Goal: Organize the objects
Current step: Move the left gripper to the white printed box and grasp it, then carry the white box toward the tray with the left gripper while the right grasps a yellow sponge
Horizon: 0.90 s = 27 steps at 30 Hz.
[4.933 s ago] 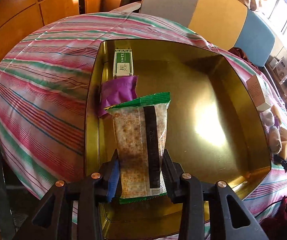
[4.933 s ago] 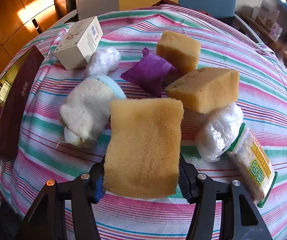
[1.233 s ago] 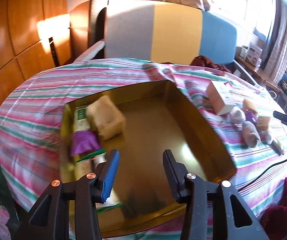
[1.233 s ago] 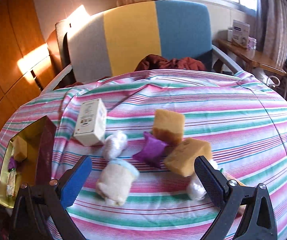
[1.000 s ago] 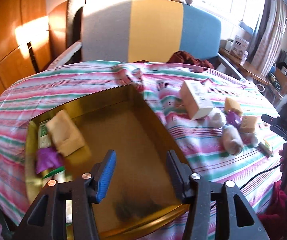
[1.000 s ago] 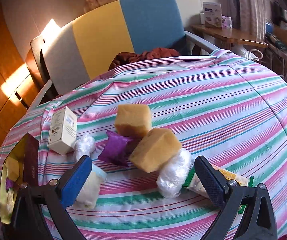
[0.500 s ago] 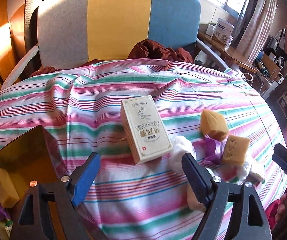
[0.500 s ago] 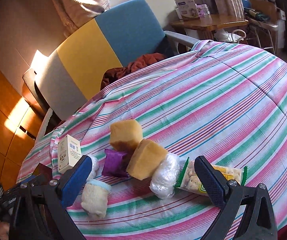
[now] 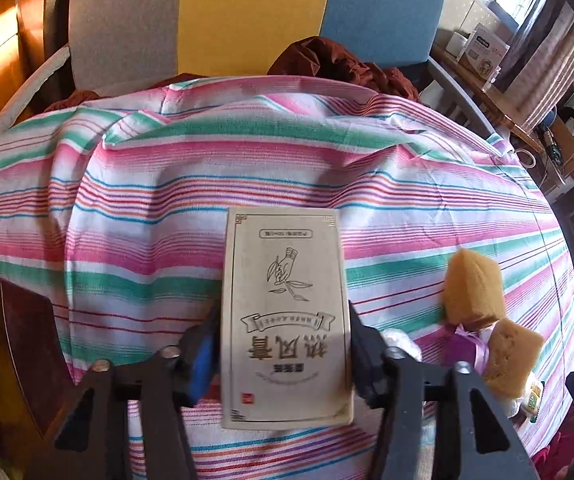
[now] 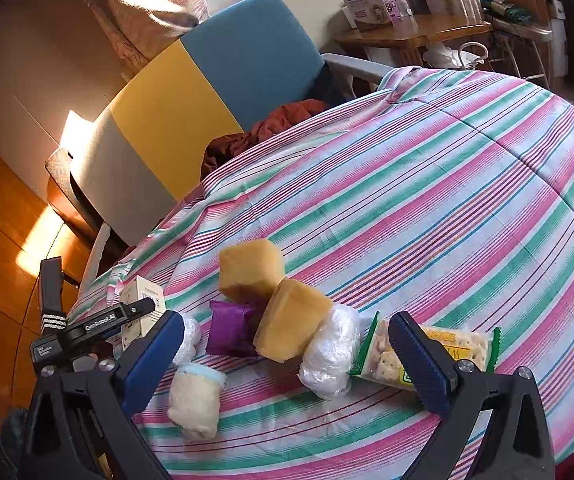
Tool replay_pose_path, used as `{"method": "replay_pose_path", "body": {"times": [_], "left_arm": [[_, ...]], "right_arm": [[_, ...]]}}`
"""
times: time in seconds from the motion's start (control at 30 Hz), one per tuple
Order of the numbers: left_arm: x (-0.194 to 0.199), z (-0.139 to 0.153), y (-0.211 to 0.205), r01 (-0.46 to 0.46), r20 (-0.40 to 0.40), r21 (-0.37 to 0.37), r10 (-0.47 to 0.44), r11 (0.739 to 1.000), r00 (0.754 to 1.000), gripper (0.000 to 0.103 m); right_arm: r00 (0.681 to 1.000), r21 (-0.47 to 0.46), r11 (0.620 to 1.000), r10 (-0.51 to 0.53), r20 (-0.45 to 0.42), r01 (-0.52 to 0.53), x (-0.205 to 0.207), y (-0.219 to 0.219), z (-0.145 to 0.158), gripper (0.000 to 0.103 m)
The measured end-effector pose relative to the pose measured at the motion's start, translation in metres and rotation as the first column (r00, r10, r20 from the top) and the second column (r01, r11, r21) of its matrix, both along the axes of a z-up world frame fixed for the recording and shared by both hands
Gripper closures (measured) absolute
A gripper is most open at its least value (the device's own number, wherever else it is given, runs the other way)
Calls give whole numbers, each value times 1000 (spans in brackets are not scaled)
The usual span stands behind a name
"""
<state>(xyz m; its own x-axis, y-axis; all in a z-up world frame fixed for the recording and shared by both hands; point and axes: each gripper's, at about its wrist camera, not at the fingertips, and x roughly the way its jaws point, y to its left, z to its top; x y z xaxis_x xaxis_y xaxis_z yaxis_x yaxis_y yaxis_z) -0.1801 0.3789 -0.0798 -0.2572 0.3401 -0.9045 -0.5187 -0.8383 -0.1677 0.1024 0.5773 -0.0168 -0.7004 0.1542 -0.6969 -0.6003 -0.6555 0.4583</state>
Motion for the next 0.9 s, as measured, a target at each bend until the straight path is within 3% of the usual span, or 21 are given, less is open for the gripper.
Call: {"method": "replay_pose_path", "body": {"times": [0.27, 0.57, 0.9], "left_arm": [[34, 26, -46, 34, -48, 96, -30, 995, 998, 52], [93, 76, -108, 86, -167, 179, -56, 980, 984, 52], [118, 88, -207, -9, -214, 191, 51, 981, 975, 52]], "right_arm": [[999, 21, 999, 30, 27, -31, -8, -5, -3, 0], [997, 4, 997, -74, -2, 74, 9, 15, -3, 0], [997, 124, 991, 41, 64, -49, -17, -17, -4, 0]]}}
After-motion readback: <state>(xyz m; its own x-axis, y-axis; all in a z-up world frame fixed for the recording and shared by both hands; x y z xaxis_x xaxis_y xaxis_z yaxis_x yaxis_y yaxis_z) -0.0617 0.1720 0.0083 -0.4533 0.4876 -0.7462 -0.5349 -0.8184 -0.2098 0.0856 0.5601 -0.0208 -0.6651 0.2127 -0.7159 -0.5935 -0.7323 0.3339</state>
